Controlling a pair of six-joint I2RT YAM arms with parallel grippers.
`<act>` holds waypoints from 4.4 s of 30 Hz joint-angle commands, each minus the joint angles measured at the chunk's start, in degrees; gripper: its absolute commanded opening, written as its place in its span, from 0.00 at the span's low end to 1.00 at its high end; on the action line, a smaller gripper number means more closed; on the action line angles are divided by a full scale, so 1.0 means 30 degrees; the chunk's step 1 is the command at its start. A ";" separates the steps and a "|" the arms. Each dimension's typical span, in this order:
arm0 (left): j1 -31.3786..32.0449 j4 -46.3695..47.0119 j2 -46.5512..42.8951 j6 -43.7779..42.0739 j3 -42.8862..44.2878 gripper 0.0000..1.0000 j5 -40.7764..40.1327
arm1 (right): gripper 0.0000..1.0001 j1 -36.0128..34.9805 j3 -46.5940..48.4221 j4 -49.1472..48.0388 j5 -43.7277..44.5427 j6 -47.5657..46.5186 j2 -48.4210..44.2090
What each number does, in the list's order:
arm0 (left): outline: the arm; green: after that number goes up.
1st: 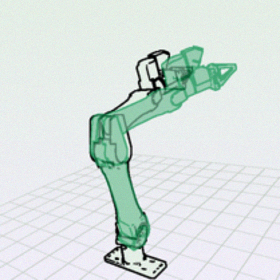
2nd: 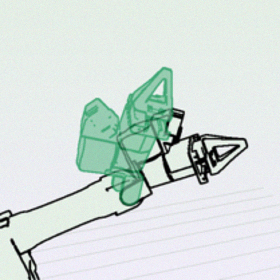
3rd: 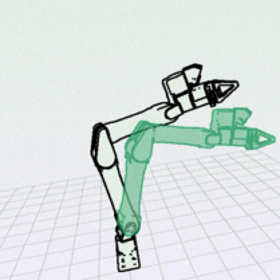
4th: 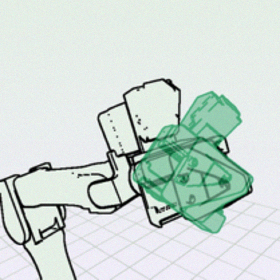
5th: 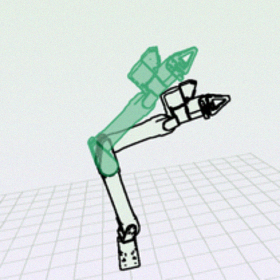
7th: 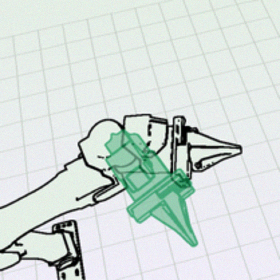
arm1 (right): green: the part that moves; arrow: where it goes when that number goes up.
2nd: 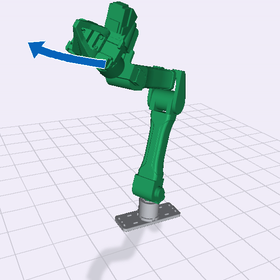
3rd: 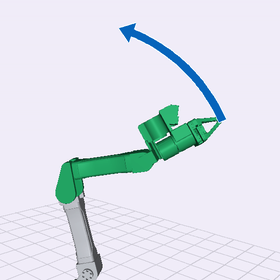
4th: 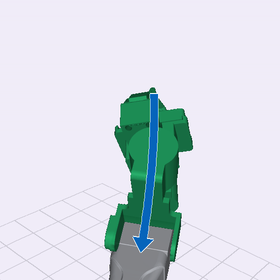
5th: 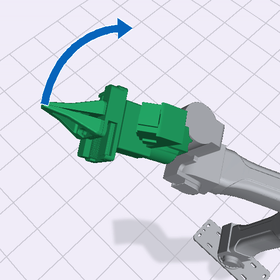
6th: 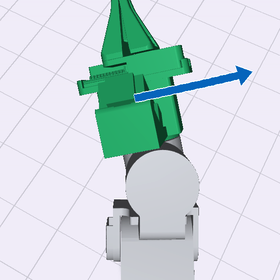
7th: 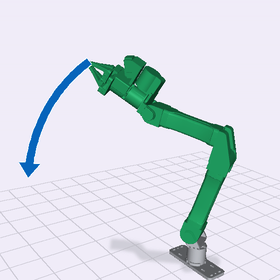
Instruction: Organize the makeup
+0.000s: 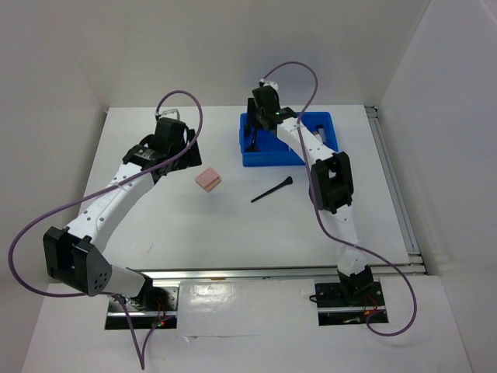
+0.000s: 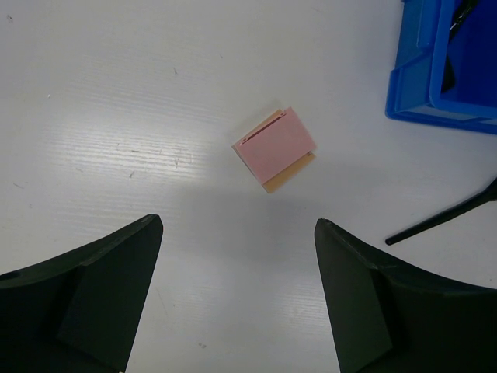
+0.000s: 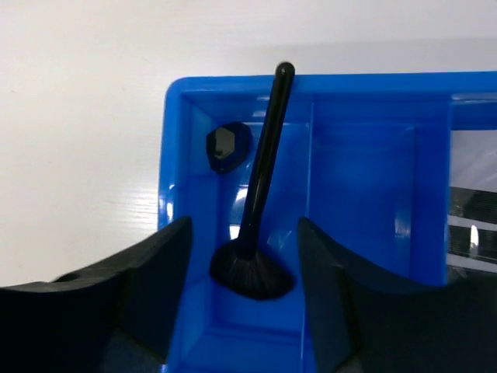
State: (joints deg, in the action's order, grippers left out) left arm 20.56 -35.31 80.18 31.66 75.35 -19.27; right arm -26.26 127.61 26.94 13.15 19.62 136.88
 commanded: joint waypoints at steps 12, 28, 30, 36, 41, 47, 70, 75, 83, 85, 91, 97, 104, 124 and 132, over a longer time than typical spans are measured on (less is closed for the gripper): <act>0.0003 0.0286 -0.0624 -0.0241 0.0576 0.93 0.0239 | 0.12 -0.0270 -0.2259 -0.1014 0.1213 -0.0474 -0.4649; 0.0003 0.0110 0.0021 -0.0241 0.0752 0.93 -0.0138 | 0.48 0.0580 0.3691 -0.0659 -0.0718 -0.0269 0.2094; 0.0003 0.0110 0.0195 -0.0241 0.0752 0.93 -0.0140 | 0.48 0.0580 0.3693 -0.0659 -0.0896 -0.0269 0.2448; 0.0003 0.0110 0.0372 -0.0241 0.0752 0.93 -0.0140 | 0.48 0.0580 0.3342 -0.1009 -0.1101 -0.0094 0.2919; 0.0003 0.0110 0.0372 -0.0241 0.0752 0.93 -0.0316 | 0.48 0.0580 0.3342 -0.1185 -0.1101 -0.0094 0.3503; 0.0003 -0.0066 0.0372 -0.0417 0.0752 0.93 -0.0490 | 0.41 0.0580 0.3342 -0.1187 -0.1277 0.0082 0.3884; 0.0003 -0.0066 0.0372 -0.0417 0.0752 0.93 -0.0492 | 0.00 0.0199 -0.1522 -0.1216 -0.2126 0.0434 0.0106; 0.0003 -0.0066 0.0167 -0.0417 0.0752 0.93 -0.0492 | 0.05 0.0199 -0.0029 0.0189 -0.2476 0.0434 0.0983; 0.0003 -0.0066 -0.0212 -0.0417 0.0576 0.93 -0.0289 | 0.65 0.0023 -0.0262 0.0190 -0.1720 0.0229 -0.1527; 0.0003 -0.0066 -0.0214 -0.0417 0.0576 0.93 -0.0287 | 0.65 0.0023 -0.0262 0.0190 -0.1338 0.0026 -0.2409; 0.0003 0.0315 -0.0595 -0.0241 0.0400 0.93 0.0123 | 0.56 -0.0563 -0.4793 -0.0950 0.1179 -0.0240 -0.7467; 0.0003 0.0489 -0.1149 -0.0241 0.0139 0.93 0.0123 | 0.55 -0.1090 -1.4887 -0.1480 -0.0156 0.3883 -1.2629; 0.0003 0.0286 -0.1501 -0.0446 0.0137 0.93 0.0358 | 0.81 -0.2318 -1.8983 0.0044 0.0386 0.8341 -1.2496; 0.0003 0.0491 -0.1563 -0.0446 -0.0508 0.93 0.0534 | 0.32 -0.3932 -1.7691 0.1362 0.3731 1.0305 -0.7976; 0.0003 0.0666 -0.1386 -0.0446 -0.0508 0.93 0.0709 | 0.00 -0.4544 -1.9656 0.2386 0.4290 1.0688 -1.0788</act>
State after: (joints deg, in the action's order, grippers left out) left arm 20.56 -34.87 76.71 31.46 74.11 -17.65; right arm -38.52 70.24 29.30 23.59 49.93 108.88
